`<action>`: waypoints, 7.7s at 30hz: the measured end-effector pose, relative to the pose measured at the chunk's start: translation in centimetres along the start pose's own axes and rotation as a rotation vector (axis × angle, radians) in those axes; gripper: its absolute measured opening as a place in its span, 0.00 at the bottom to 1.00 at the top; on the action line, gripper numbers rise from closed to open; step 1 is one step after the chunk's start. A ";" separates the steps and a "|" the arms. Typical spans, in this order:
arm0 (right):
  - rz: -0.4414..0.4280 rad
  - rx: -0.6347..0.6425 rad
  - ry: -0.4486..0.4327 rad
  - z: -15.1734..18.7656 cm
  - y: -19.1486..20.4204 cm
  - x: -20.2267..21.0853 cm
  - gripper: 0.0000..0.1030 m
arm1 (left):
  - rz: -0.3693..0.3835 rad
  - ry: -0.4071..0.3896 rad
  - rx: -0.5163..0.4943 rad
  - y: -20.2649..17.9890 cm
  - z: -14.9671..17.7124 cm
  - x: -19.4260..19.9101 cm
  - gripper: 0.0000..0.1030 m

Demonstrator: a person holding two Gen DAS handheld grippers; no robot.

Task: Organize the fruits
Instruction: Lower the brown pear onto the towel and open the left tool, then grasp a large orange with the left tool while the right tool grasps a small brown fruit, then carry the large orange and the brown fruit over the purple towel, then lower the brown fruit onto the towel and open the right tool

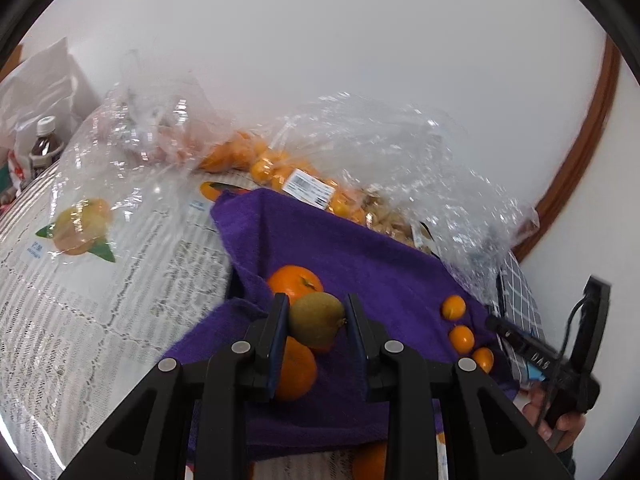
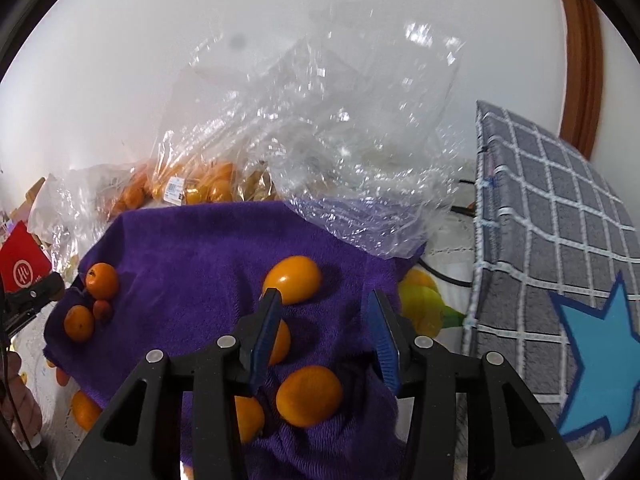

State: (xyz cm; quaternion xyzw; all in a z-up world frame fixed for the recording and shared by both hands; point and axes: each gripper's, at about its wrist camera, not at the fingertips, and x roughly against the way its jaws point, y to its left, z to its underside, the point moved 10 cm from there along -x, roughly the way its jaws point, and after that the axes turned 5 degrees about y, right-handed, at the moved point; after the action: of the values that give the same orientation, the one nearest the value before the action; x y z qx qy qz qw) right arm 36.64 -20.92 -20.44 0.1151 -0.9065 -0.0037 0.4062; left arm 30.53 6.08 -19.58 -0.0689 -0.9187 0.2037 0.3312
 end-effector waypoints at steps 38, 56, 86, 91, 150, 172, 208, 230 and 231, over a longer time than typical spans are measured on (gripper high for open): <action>0.061 0.023 -0.081 7.3 2.3 8.8 0.44 | -0.065 0.049 -0.230 -4.3 3.6 -0.1 0.49; -0.087 0.111 0.039 11.2 11.2 8.2 0.31 | -0.164 0.039 -0.052 5.7 7.9 7.4 0.48; -0.150 0.155 0.103 11.9 12.1 5.3 0.24 | -0.119 0.076 -0.054 5.4 8.3 6.6 0.48; -0.066 0.154 0.060 12.8 7.2 7.7 0.24 | -0.101 0.086 -0.063 5.0 8.4 6.3 0.48; -0.192 -0.027 0.057 14.8 1.9 9.6 0.24 | 0.032 0.063 -0.141 -6.0 9.2 2.8 0.36; -0.175 -0.091 0.033 14.5 0.6 10.0 0.24 | -0.013 0.016 -0.076 -4.3 8.2 3.0 0.36; -0.092 0.010 -0.126 -2.2 4.4 7.0 0.24 | -0.131 -0.209 0.014 -1.9 -4.3 3.2 0.36; -0.049 -0.058 0.047 1.2 0.2 -1.5 0.25 | -0.113 -0.057 -0.008 -1.4 -0.7 -1.8 0.36; -0.047 -0.058 0.050 1.2 0.1 -1.5 0.25 | -0.110 -0.051 -0.010 -1.5 -0.7 -1.9 0.36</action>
State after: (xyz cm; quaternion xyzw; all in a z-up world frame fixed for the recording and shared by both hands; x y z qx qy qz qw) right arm 36.69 -20.58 -22.36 0.1246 -0.8925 -0.0368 0.4318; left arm 32.42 4.49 -19.60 -0.0147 -0.9303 0.1821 0.3181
